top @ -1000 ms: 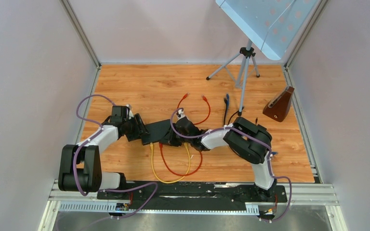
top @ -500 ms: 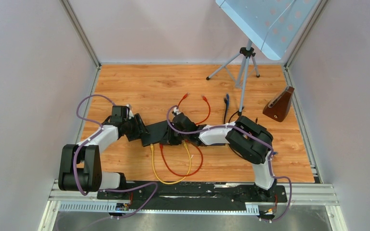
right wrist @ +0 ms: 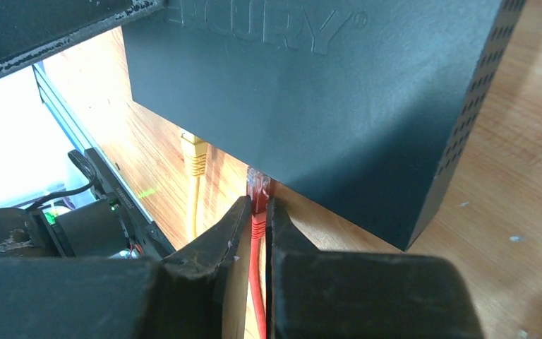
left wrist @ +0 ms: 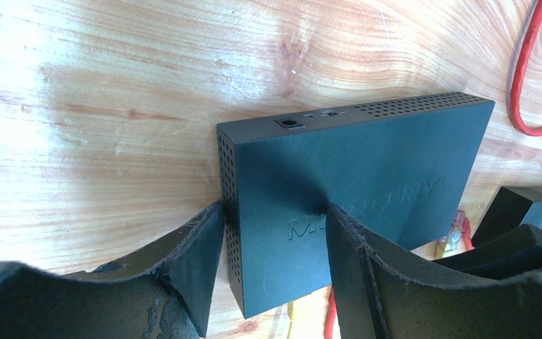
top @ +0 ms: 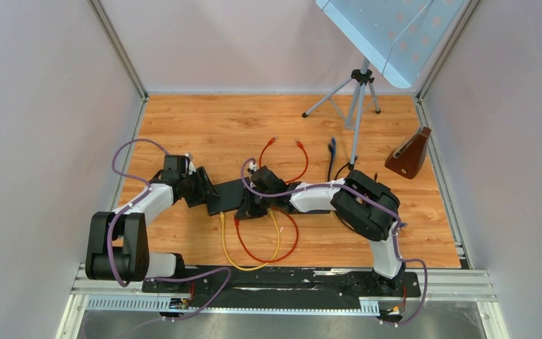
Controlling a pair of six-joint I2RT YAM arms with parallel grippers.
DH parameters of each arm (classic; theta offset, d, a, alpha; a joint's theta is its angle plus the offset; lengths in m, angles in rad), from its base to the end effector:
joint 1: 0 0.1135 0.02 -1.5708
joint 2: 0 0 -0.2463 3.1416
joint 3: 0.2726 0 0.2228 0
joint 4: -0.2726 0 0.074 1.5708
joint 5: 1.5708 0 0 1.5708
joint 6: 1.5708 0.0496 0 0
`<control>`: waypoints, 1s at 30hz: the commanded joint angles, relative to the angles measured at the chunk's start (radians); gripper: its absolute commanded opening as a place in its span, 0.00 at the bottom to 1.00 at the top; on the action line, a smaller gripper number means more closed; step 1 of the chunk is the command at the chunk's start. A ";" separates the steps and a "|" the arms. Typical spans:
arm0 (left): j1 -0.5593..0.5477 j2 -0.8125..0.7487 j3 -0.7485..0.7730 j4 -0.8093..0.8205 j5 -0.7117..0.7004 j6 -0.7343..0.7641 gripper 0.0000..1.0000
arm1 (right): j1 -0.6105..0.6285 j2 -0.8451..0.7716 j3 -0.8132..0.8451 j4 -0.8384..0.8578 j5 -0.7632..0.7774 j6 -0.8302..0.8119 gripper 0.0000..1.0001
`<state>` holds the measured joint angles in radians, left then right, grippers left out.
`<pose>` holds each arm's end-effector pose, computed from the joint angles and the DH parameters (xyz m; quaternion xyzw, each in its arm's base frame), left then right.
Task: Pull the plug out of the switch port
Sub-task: Pull the connector from the switch port, then pick up the connector from the center of the board.
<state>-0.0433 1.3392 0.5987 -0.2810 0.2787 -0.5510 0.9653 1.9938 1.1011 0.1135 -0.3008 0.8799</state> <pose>0.2250 -0.0234 0.1490 -0.2029 0.9321 -0.2065 0.2177 0.2092 0.3280 0.1233 -0.0967 0.9090 0.3873 0.1199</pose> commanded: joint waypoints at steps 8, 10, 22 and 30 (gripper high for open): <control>-0.001 -0.104 0.006 -0.039 -0.023 0.000 0.68 | -0.021 -0.136 0.043 -0.199 0.002 -0.271 0.50; 0.000 -0.132 0.009 -0.047 -0.028 -0.007 0.69 | -0.008 -0.168 0.029 -0.232 -0.003 -0.311 0.49; -0.001 -0.344 0.010 -0.144 -0.141 -0.044 0.84 | 0.174 -0.275 -0.036 -0.394 -0.012 -0.498 0.43; 0.000 -0.441 0.007 -0.177 -0.203 -0.056 0.96 | 0.264 -0.207 -0.014 -0.458 0.057 -0.508 0.40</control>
<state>-0.0437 0.9340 0.5983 -0.4366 0.1268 -0.5941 1.2037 1.7588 1.0664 -0.3016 -0.2878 0.4076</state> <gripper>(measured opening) 0.945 0.409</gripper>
